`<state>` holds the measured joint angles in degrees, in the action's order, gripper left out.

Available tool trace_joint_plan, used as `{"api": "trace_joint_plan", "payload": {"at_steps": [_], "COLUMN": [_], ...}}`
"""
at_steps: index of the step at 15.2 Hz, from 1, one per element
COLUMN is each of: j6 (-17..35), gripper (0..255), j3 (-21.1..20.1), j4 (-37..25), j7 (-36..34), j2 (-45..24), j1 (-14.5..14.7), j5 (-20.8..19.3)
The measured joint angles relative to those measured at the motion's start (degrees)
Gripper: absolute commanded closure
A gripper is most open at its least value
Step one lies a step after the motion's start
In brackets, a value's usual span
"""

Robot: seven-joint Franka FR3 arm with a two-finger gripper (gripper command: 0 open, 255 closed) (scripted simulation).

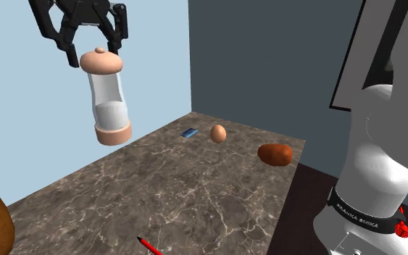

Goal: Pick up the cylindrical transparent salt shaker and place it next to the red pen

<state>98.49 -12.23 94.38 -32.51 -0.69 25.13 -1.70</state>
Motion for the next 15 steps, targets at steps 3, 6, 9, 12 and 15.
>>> {"api": "trace_joint_plan", "payload": {"at_steps": [3,6,9,12,15], "j6": [-2.4,-5.0,-7.1,-9.6,-13.4], "gripper": [255,255,255,255,255], "j3": [-2.1,-4.0,-6.1,-7.9,-9.4], "j4": [-3.2,-7.9,-11.5,-17.2,-24.7], "j7": [-4.2,-8.2,-12.8,-16.9,-20.8], "j2": [-1.0,-3.3,-5.2,-8.7,-12.9], "j1": [2.2,4.4,7.1,9.8,13.1], "j5": [-0.5,-1.4,-2.4,-4.0,-6.0]}}
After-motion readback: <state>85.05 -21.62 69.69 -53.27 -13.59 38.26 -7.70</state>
